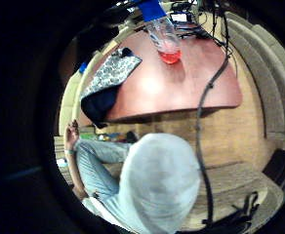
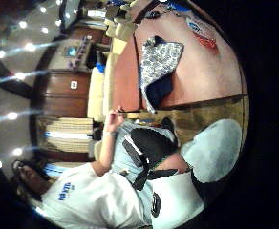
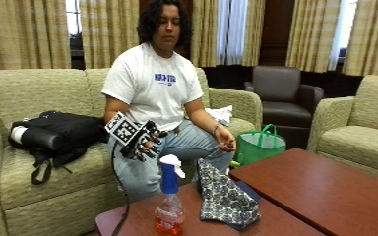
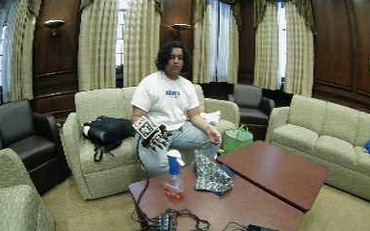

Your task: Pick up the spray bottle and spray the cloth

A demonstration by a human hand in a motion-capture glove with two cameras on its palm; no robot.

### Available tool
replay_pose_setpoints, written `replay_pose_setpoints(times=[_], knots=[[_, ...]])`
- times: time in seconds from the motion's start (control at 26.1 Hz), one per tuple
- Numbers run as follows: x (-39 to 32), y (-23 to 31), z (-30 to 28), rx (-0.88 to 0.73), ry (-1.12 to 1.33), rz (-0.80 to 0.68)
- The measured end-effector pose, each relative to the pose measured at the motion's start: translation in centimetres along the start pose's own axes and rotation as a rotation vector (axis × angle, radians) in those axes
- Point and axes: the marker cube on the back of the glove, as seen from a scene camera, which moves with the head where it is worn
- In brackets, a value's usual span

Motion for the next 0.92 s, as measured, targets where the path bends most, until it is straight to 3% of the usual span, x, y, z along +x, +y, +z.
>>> replay_pose_setpoints(times=[0.27,0.92], knots=[[1.4,-3.3,-0.1,0.115,-0.330,0.121],[5.2,-15.2,2.3,0.199,-0.437,0.223]])
